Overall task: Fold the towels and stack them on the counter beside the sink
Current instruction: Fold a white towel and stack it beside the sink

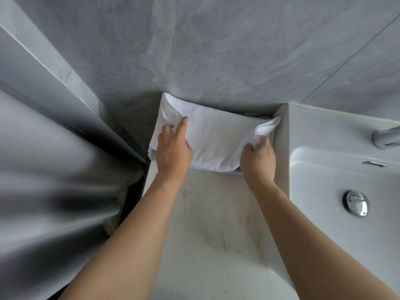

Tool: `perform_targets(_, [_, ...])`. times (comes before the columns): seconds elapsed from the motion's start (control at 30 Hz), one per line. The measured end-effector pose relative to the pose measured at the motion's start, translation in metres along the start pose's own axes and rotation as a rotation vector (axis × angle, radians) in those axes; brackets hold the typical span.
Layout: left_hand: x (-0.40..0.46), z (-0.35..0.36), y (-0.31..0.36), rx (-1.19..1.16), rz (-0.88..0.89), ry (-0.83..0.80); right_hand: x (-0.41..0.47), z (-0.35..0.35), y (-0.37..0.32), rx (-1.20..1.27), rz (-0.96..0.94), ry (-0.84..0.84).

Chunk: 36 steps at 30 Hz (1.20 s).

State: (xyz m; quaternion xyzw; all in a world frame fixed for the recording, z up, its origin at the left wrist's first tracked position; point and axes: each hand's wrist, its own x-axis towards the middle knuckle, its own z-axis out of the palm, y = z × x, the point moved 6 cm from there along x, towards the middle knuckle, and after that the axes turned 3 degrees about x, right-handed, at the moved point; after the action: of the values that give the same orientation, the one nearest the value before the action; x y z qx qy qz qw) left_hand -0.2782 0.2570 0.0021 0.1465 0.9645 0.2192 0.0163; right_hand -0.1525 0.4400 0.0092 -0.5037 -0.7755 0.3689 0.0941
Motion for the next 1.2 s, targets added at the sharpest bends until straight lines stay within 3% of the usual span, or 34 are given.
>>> perform_targets(0.07, [-0.002,0.001,0.003,-0.023,0.061,0.010,-0.001,0.005,-0.007,-0.046,-0.057,-0.042])
perform_targets(0.17, [-0.006,0.002,0.010,-0.076,0.139,0.021,-0.002,0.010,-0.008,-0.004,0.043,-0.092])
perform_targets(0.3, [-0.012,-0.007,0.013,-0.189,0.118,0.061,-0.006,0.001,-0.007,0.117,0.096,-0.114])
perform_targets(0.67, [-0.084,-0.092,0.086,-0.434,0.309,0.293,-0.069,-0.099,-0.024,0.185,-0.411,0.066])
perform_targets(0.97, [-0.173,-0.120,0.172,-0.477,0.434,0.272,-0.106,-0.197,0.040,0.192,-0.473,0.195])
perform_targets(1.2, [-0.262,-0.098,0.267,-0.512,0.497,0.179,-0.116,-0.294,0.124,0.227,-0.489,0.316])
